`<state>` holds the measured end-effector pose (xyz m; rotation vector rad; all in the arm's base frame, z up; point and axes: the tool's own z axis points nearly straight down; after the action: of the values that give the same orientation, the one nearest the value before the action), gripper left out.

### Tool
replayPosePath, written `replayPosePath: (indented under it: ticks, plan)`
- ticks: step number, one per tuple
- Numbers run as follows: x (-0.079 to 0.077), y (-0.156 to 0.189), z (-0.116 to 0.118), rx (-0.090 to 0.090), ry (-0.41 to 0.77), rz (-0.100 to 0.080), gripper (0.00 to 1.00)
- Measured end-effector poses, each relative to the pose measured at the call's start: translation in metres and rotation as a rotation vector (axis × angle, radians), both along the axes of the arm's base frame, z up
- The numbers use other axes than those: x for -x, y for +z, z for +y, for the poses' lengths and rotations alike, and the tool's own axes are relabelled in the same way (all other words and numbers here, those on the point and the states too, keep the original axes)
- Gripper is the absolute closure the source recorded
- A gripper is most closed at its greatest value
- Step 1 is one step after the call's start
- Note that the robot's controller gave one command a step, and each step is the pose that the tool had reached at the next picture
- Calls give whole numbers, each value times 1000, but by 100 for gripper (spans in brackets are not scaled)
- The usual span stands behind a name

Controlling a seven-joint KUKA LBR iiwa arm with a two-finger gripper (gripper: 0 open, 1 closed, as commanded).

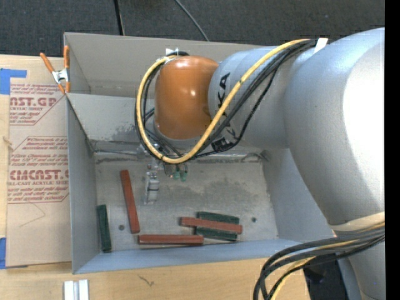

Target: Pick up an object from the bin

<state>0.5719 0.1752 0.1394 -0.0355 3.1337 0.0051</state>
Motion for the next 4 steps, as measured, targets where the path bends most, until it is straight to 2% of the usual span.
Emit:
replayPosePath:
  ticks: [1,2,3,4]
  plan:
    - [-2,-55,16,1,-130,6,0]
    - [47,-67,24,4,294,-1,100]
    - [49,-69,25,2,296,3,0]
    - [49,-69,26,2,296,4,0]
